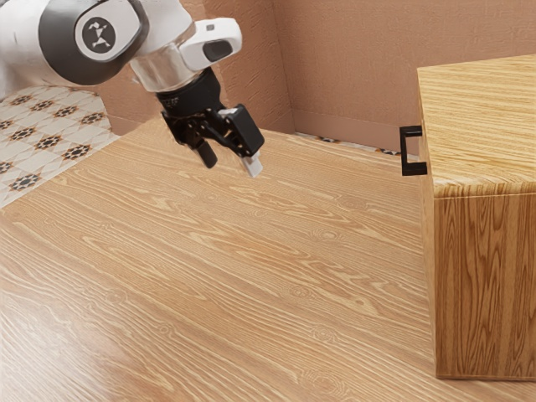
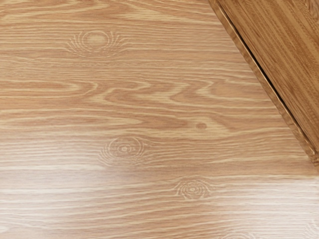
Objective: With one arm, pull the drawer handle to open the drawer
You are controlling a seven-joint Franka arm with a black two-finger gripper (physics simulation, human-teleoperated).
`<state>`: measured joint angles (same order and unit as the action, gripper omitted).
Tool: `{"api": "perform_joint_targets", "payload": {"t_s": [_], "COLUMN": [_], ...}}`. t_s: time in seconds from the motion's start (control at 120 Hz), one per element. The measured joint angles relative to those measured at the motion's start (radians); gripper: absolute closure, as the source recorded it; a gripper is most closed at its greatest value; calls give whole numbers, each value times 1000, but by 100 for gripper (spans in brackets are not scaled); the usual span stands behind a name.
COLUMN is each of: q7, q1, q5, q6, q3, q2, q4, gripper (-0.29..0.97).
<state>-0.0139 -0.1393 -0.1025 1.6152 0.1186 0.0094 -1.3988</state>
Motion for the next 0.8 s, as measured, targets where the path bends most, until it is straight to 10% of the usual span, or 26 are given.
{"api": "perform_joint_targets", "payload": {"t_s": [0.8], "q7": [-209], "q1": [11], "q5": [-92], "q6": [277], "q3": [-73], "q2": [174], "q4": [119], "gripper": [0]}}
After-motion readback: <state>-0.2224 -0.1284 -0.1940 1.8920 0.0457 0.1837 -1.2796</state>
